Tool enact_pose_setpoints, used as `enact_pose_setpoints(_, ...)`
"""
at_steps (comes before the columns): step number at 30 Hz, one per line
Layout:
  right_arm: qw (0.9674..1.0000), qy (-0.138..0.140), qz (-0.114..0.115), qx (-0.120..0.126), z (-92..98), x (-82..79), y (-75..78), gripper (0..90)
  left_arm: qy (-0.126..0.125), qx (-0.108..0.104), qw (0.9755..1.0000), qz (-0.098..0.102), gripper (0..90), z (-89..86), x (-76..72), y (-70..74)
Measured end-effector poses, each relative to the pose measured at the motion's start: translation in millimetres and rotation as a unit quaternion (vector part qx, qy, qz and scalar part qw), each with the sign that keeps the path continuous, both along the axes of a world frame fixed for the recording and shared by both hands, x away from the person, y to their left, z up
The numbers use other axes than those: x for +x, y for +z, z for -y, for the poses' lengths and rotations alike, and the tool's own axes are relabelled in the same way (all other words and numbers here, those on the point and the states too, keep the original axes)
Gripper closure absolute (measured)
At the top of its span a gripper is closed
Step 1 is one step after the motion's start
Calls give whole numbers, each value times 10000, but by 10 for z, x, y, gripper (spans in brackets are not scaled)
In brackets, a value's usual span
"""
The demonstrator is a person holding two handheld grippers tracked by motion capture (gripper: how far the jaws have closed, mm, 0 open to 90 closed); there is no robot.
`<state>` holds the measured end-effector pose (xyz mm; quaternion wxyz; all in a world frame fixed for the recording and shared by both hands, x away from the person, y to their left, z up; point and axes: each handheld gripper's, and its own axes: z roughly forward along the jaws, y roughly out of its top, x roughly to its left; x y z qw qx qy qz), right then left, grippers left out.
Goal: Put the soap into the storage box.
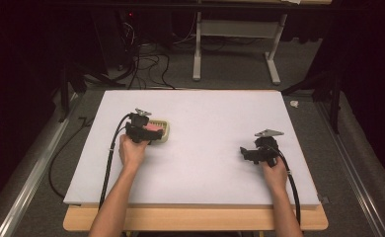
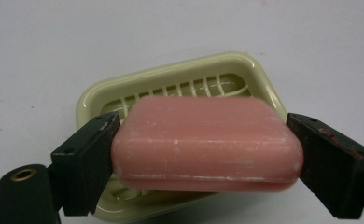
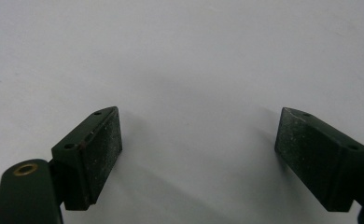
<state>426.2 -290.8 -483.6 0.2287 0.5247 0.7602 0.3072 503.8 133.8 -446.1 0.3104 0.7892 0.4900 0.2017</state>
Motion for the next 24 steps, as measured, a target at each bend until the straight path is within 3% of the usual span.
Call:
enact_pose_setpoints(10,10000,1,0,1,0,0,0,155,99,-40,9999,-80,134,6,28,-48)
enact_pose_setpoints(24,10000,0,0,-1,-1,-1,0,155,92,-43,9999,-2,83,16,7,-16)
